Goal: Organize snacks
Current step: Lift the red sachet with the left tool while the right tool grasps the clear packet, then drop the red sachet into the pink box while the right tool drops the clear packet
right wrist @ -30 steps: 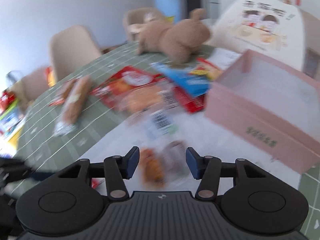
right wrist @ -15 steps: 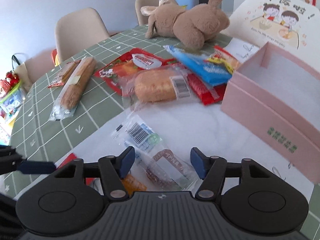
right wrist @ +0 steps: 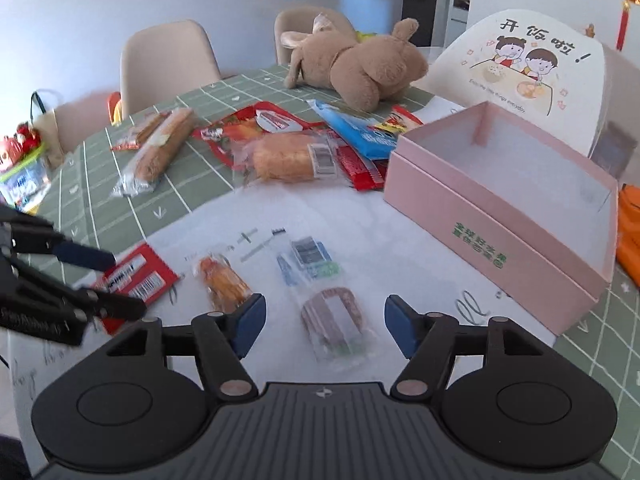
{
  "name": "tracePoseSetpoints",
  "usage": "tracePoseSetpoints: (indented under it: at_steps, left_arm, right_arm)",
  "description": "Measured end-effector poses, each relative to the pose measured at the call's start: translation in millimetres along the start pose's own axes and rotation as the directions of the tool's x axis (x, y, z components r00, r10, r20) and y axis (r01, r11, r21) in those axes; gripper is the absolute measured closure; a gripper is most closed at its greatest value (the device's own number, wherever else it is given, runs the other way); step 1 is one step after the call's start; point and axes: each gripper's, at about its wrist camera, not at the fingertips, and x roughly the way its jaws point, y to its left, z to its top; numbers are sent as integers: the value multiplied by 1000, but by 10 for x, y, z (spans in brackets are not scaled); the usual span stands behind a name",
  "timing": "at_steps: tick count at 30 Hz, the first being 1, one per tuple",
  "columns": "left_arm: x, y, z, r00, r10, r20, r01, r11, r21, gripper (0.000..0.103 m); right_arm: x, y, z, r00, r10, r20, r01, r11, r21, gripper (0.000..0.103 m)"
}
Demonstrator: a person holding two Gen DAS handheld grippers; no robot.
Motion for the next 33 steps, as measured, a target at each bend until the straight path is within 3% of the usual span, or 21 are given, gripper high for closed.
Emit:
tracePoseSetpoints:
  at_steps: [7, 8, 9, 10, 14, 17, 19, 23, 27, 29, 32, 33]
  left_arm:
    - [7, 0, -13, 1000, 0, 0, 0, 1000, 15, 38]
    - [10, -1, -14, 1000, 1, -1, -1, 1000, 19, 38]
    - [9, -4, -14, 1000, 2, -3, -2, 1000, 23, 38]
    - [11, -9, -14, 1000, 4, -4, -3, 1000, 26, 38]
    - [18, -36, -16, 1000, 21, -8, -20, 999, 45, 38]
    - [13, -64, -55, 1000, 23, 16, -24, 997, 73, 41]
    - [-4, -88, -91, 999, -3, 39, -1, 997, 80, 48]
    - [-100, -198, 41, 991, -91, 95, 82, 992, 94, 49]
    - [-245, -393, 615, 953, -245, 178, 226, 966, 123, 49]
    - [-353, -567, 1077, 917, -325, 231, 290, 941, 174, 46]
    - [-444, -825, 1847, 854, -445, 271, 389, 890, 238, 37]
    - [-388, -906, 2071, 851, -463, 247, 405, 879, 251, 37]
  right_arm:
    - [288, -63, 26, 999, 7, -33, -4, 996, 91, 37]
    - [307, -16, 52, 999, -15, -42, 19, 997, 77, 44]
    - [313, 40, 85, 998, -34, -51, 37, 998, 52, 63]
    - [305, 74, 103, 998, -28, -60, 31, 999, 39, 68]
    - [114, 102, 77, 998, -24, -55, 26, 999, 33, 68]
    - [-59, -44, -24, 998, -30, -58, 35, 995, 93, 68]
    - [-170, -180, -113, 996, -52, -68, 61, 988, 144, 68]
    - [-391, -388, -270, 990, -122, -71, 134, 970, 201, 68]
    - [-668, -562, -226, 989, -144, -9, 141, 950, 278, 68]
    - [-802, -624, -49, 983, -175, 54, 152, 946, 286, 68]
    - [-909, -753, 431, 956, -262, 135, 219, 937, 272, 67]
    - [-908, -825, 592, 944, -287, 161, 237, 932, 273, 66]
